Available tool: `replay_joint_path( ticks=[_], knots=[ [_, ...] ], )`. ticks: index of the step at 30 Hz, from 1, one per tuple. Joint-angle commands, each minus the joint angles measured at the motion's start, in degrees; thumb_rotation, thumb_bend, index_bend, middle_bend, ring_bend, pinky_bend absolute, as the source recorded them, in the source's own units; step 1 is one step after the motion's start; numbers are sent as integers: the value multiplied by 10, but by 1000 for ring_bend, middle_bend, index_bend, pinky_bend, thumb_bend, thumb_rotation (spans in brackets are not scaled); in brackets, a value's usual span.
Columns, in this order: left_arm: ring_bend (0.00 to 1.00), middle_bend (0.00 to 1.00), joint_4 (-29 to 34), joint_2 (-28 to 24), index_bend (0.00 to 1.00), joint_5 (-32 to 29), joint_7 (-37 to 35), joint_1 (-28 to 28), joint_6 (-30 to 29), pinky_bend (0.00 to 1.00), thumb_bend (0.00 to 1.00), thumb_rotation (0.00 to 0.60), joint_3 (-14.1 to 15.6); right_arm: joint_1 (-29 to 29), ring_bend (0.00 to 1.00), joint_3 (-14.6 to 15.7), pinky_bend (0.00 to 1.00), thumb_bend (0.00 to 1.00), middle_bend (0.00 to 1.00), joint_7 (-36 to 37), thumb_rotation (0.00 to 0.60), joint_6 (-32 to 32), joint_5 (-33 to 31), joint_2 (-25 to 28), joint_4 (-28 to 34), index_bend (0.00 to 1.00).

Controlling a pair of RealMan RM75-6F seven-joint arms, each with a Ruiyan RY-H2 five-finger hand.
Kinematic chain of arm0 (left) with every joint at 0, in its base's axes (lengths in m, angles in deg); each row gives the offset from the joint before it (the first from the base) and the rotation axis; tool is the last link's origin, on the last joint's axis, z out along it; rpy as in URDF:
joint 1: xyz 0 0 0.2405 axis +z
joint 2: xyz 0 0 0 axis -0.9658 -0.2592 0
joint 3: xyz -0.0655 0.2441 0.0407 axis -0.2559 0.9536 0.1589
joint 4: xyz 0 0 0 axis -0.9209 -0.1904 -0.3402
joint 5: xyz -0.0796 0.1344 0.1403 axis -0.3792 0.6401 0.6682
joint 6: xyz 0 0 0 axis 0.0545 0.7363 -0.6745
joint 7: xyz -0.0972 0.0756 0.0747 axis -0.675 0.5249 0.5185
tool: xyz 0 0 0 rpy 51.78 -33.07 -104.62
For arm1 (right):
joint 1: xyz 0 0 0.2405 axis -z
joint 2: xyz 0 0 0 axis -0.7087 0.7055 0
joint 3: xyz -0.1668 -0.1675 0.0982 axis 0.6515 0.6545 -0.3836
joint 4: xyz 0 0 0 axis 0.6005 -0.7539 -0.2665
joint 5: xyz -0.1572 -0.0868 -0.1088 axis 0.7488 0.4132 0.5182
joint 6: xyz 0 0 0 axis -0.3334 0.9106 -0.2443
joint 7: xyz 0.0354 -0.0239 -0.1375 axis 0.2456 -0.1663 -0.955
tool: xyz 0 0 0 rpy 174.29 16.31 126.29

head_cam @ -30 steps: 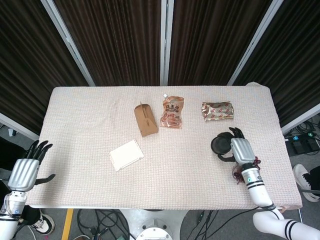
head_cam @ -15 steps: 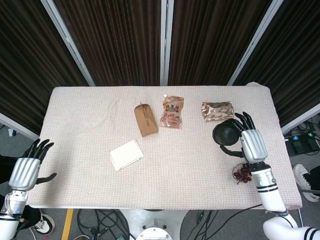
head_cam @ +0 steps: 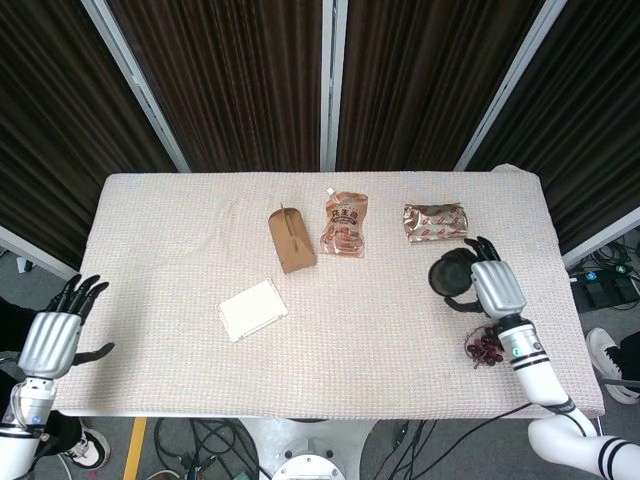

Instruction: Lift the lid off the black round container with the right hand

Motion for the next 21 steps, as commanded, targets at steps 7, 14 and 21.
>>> replay_joint_path(
  ticks=[7,14,21],
  knots=[
    [0,67,14,-4,134,3,5,2,-4,220,23,600,4,14,91,21,0,126,437,-47,600,97,2,-31,1,329],
    [0,67,14,-5,141,11,0,6,-13,220,23,600,8,-10,91,61,0,147,437,-45,600,-35,-60,-105,-119,328],
    [0,67,9,-5,141,8,-10,8,-12,220,23,600,8,-15,91,45,0,146,437,-79,600,-40,-80,-67,-73,328]
  ],
)
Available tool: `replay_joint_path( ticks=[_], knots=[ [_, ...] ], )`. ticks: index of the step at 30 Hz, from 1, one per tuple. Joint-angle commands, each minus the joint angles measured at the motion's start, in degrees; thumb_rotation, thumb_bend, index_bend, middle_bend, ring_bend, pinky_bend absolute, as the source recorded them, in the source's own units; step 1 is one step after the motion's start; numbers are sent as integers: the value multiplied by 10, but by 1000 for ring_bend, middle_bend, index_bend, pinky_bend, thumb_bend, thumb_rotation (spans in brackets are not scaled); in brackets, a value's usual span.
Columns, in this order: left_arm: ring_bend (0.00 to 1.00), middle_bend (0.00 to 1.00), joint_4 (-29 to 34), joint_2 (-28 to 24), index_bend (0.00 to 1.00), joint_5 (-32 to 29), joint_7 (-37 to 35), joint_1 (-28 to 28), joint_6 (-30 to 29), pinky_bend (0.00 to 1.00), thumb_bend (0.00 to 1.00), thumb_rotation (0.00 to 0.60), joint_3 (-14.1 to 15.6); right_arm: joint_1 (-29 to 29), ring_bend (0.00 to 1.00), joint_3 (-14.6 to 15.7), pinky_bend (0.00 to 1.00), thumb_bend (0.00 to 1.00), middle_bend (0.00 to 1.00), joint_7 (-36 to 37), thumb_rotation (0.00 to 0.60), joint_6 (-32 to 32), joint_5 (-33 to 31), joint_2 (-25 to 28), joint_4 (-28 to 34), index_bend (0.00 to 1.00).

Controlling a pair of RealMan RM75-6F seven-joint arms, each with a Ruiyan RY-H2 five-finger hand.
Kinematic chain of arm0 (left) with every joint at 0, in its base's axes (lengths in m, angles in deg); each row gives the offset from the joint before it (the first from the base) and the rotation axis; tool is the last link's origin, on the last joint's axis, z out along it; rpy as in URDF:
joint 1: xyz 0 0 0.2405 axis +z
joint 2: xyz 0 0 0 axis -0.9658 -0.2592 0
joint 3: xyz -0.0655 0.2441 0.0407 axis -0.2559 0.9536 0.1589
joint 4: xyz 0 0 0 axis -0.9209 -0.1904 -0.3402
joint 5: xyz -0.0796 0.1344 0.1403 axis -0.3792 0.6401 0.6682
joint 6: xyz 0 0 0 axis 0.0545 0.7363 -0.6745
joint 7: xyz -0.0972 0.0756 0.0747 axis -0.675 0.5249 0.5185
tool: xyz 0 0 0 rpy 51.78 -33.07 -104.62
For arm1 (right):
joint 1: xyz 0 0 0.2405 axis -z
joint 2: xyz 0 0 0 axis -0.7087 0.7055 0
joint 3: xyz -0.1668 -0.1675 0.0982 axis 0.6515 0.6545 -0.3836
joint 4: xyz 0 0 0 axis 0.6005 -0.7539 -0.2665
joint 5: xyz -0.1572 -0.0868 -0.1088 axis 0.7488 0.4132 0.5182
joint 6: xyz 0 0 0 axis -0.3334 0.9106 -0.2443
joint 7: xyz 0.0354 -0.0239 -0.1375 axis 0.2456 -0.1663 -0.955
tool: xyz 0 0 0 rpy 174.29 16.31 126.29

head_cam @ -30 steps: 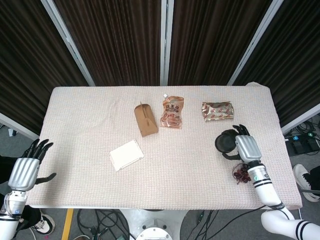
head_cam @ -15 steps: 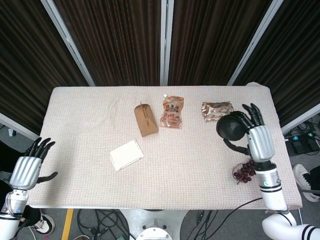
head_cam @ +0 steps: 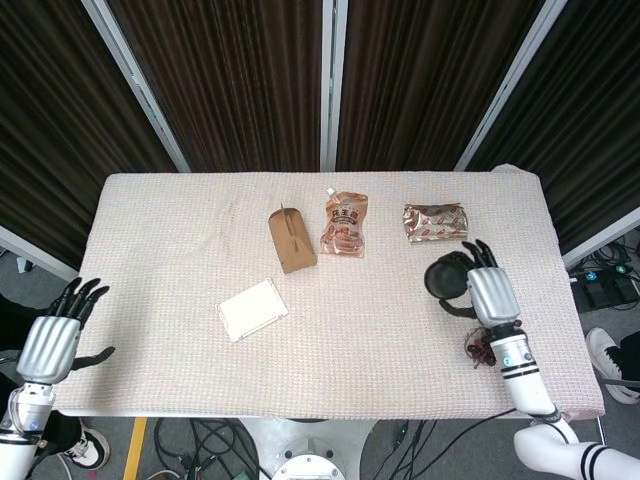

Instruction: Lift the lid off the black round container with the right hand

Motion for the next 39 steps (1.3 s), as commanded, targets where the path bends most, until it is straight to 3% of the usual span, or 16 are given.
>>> replay_joint_path(
  ticks=[1,8,12,15,21,24,28,30,35,39],
  knots=[
    [0,67,-3,2,141,-1,-2,0,1,220,23,600,0,-18,91,9,0,146,437,-42,600,-52,-50,0,-3,328],
    [0,67,-9,3,141,-8,-3,0,5,220,23,600,-3,-71,91,7,0,146,437,-59,600,-131,-46,17,122,328],
    [0,67,-11,7,141,-14,-1,-2,11,220,23,600,-4,-100,91,6,0,145,437,-84,600,-153,-37,11,163,328],
    [0,67,-12,9,141,-12,-2,-5,18,220,23,600,-3,-96,91,-6,0,144,438,-93,600,-142,-65,32,154,328],
    [0,67,-9,4,141,-6,-5,-6,14,220,24,600,-1,-85,90,-32,0,147,438,-92,600,-164,-184,112,94,327],
    [0,67,-7,4,141,-7,-6,-3,13,220,24,600,0,-110,90,-19,0,148,438,-109,600,-186,-160,88,117,326],
    [0,67,-12,8,141,-12,-7,-2,16,220,23,600,0,-157,91,-2,0,148,438,-128,600,-225,-132,4,145,327],
    [0,67,-13,9,141,-13,-8,-4,18,220,23,600,-2,-164,91,2,0,148,438,-137,600,-223,-128,-9,150,327],
    [0,67,-19,12,141,-10,-12,-9,24,220,23,600,-1,-122,91,-7,0,147,439,-142,600,-149,-162,62,144,326],
    [0,67,-20,13,141,-8,-14,-9,22,220,23,600,0,-97,90,-4,0,148,442,-110,600,-139,-179,98,140,325]
  ],
)
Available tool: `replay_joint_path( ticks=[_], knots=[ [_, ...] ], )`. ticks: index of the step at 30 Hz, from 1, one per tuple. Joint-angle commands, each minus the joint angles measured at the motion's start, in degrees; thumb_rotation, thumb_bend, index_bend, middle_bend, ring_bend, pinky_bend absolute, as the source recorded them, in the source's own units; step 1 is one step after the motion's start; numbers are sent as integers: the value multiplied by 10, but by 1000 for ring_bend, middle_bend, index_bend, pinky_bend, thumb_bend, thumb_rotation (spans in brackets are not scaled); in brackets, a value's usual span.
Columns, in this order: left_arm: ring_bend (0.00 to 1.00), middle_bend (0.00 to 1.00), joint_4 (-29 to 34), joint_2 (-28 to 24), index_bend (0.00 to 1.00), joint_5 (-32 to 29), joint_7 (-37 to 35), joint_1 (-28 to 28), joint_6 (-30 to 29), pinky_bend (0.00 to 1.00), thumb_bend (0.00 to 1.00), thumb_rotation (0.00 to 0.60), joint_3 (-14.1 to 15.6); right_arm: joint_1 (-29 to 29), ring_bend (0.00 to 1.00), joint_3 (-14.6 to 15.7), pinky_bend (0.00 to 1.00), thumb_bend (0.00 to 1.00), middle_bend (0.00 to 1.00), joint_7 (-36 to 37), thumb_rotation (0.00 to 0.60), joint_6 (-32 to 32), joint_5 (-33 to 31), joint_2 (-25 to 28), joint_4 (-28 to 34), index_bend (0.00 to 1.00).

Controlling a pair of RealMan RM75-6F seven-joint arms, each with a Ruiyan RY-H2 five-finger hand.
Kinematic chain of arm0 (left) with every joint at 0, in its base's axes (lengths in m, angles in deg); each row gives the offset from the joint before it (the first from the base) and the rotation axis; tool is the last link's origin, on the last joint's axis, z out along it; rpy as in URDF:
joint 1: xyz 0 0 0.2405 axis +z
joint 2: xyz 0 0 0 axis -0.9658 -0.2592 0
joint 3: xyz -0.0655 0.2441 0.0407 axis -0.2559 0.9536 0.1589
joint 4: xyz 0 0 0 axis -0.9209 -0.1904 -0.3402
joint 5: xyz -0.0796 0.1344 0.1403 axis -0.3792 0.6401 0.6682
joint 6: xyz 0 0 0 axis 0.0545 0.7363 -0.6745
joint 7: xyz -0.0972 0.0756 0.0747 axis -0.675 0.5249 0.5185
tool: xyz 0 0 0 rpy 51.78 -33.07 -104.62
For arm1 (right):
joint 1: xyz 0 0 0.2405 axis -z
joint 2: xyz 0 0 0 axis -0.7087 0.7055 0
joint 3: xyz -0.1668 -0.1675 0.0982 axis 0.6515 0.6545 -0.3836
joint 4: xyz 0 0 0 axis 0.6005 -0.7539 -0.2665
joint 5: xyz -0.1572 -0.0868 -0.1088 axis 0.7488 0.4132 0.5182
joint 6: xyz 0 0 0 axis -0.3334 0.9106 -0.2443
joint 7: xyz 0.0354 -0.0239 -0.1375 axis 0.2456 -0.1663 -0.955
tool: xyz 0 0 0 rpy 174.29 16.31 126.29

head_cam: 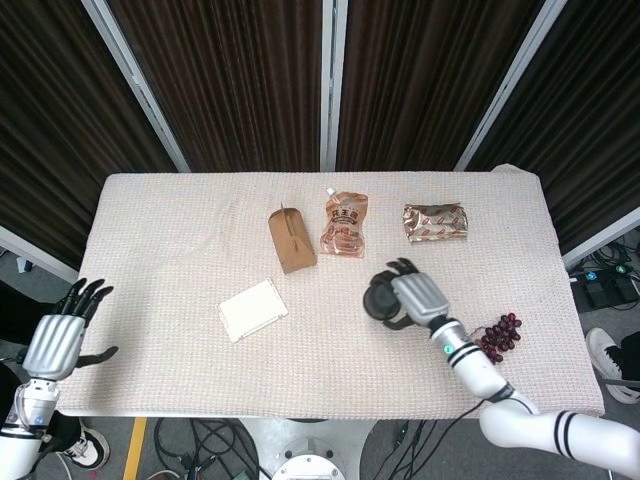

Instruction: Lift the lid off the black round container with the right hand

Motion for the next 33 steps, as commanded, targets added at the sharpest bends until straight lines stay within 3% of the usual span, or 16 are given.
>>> replay_joint_path(
  ticks=[1,9,11,15,18,21,25,28,31,33],
  knots=[
    [0,67,1,0,141,1,0,2,-4,220,23,600,0,27,90,6,0,148,443,19,600,23,-14,47,-2,325],
    [0,67,8,-9,141,-9,6,10,-15,220,24,600,-5,-35,91,30,0,148,443,-19,600,-21,42,-90,-24,326],
    [0,67,6,-9,141,-8,4,9,-15,219,23,600,-6,-24,92,25,0,148,443,-11,600,-3,31,-76,-28,326],
    [0,67,1,-6,141,-4,1,5,-10,219,23,600,-4,23,91,17,0,148,443,24,600,47,14,8,-31,326],
    [0,67,1,-5,141,-3,1,5,-10,219,24,600,-4,44,90,13,0,148,443,63,600,49,3,51,-27,325],
    [0,67,3,-4,141,-1,4,6,-13,220,24,600,-2,26,90,21,0,149,443,57,600,32,36,29,-16,325],
    [0,67,4,-4,141,-5,11,9,-15,219,23,600,-3,-28,90,27,0,149,443,11,600,-5,76,-61,-12,325],
    [0,67,3,-4,141,-10,10,8,-12,219,23,600,-5,-45,91,24,0,149,443,-17,600,-3,81,-94,-16,325],
    [0,67,0,-2,141,-8,9,5,-8,219,23,600,-5,-25,91,21,0,149,443,-37,600,36,67,-67,-14,325],
    [0,67,-2,-1,141,-6,7,4,-6,219,24,600,-4,0,91,17,0,149,443,-29,600,63,49,-21,-14,325]
  ],
)
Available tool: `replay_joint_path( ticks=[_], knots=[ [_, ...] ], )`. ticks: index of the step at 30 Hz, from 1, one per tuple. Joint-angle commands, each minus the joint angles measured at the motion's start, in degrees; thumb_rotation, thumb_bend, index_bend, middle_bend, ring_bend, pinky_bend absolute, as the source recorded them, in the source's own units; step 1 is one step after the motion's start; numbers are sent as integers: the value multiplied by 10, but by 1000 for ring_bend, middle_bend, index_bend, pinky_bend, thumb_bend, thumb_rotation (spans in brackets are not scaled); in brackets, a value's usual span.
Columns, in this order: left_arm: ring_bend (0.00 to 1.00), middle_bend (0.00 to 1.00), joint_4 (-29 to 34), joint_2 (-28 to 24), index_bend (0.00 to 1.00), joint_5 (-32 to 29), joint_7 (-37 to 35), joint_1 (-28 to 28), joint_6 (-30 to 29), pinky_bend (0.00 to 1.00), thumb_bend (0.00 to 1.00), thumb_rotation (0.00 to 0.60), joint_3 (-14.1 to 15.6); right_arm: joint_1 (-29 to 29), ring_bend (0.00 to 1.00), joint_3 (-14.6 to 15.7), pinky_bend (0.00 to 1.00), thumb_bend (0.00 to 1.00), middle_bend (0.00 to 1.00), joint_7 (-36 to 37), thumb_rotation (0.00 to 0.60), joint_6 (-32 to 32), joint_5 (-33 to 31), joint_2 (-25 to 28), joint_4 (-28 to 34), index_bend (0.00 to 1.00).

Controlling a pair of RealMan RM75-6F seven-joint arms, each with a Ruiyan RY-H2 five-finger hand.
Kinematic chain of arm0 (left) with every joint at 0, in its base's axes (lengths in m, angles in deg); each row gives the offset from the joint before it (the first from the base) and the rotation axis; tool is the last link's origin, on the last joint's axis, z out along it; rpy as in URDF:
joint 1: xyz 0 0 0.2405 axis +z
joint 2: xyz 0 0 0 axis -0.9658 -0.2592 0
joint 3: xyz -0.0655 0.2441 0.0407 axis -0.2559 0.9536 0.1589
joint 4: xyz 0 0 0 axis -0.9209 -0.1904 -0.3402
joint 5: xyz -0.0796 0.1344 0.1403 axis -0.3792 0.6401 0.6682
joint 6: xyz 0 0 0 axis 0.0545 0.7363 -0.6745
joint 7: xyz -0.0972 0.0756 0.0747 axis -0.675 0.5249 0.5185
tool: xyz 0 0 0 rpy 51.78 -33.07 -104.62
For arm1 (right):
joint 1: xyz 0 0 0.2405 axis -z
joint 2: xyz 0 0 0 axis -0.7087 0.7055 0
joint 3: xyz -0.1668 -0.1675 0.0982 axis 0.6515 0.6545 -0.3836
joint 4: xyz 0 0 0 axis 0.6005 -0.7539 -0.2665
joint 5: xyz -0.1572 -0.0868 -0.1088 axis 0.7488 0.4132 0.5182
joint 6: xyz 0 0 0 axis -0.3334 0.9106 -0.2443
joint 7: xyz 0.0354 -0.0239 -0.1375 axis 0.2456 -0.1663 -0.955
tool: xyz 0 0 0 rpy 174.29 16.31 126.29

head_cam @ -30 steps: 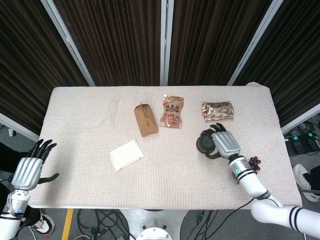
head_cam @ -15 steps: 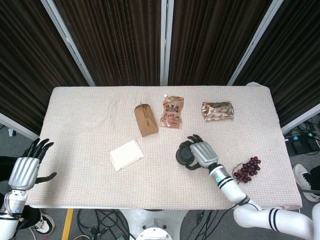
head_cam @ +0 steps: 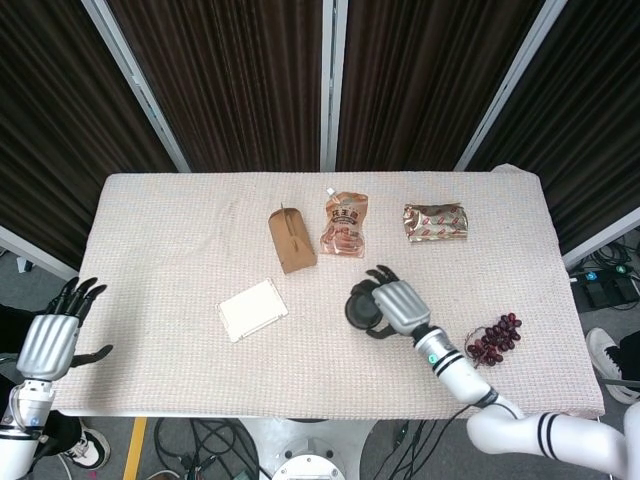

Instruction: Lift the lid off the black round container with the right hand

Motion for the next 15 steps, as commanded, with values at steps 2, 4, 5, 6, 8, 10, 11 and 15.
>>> replay_joint_path(
  ticks=[2,4,5,6,8,10,11,15],
  knots=[
    [0,67,-3,1,141,1,-1,-2,5,219,24,600,2,42,91,-7,0,149,443,-7,600,60,-26,104,-2,325],
    [0,67,-3,1,141,2,0,-3,8,219,23,600,3,63,90,-6,0,148,443,18,600,70,-35,138,-8,325],
    [0,67,-3,1,141,2,0,-4,8,219,24,600,3,69,90,-4,0,148,443,27,600,71,-34,145,-10,325],
    [0,67,-2,2,141,2,1,-4,8,219,23,600,2,74,90,2,0,148,443,37,600,69,-27,147,-10,325],
    [0,67,-2,5,141,4,3,-5,7,219,24,600,3,72,90,14,0,148,443,44,600,59,-7,135,-12,325],
    [0,67,-3,7,141,5,7,-5,7,219,24,600,4,60,90,26,0,148,443,38,600,43,15,105,-23,325],
    [0,67,-3,8,141,4,8,-5,8,219,24,600,4,55,90,29,0,148,442,34,600,35,20,91,-30,326],
    [0,67,-4,8,141,0,7,-3,6,219,23,600,3,41,90,33,0,149,439,20,600,19,21,42,-67,327]
  ],
)
